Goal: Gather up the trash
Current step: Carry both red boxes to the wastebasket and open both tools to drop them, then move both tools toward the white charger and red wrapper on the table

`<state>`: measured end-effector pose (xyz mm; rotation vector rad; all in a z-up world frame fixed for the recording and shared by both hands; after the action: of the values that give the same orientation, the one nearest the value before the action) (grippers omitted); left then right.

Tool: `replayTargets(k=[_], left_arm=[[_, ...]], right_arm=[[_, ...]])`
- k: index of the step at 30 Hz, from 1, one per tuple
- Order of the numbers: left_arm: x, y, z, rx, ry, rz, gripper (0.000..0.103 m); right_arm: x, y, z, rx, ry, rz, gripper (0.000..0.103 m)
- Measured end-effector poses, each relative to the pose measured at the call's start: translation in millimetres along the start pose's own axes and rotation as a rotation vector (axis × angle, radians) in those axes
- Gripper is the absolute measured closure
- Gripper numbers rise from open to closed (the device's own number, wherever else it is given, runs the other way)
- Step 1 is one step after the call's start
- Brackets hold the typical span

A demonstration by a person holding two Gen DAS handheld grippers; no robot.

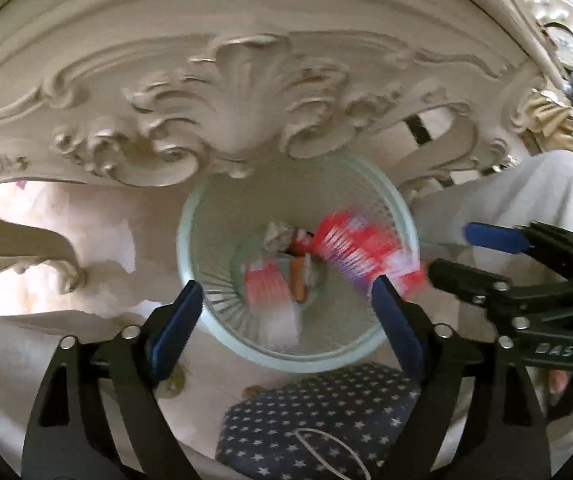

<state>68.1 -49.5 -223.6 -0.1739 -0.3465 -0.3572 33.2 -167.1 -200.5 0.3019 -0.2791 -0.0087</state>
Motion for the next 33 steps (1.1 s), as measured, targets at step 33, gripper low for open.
replayTargets(k=[33], left_arm=[[282,85,121,0.094,-0.325,-0.082,0.017]], right_arm=[[225,88,104,0.094,-0.445,0.257,0.033]])
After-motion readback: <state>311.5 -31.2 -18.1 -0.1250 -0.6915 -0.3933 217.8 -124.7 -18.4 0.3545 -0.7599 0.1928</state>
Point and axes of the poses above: each gripper's, at about its wrist camera, not at the fingertips, and z roughly against the way its jaws point, y to its left, x to its top, the point moved 8 cm from there along -z, roughly the way its jaws point, and after that the axes turned 9 degrees about -z, right-handed, at the moved point
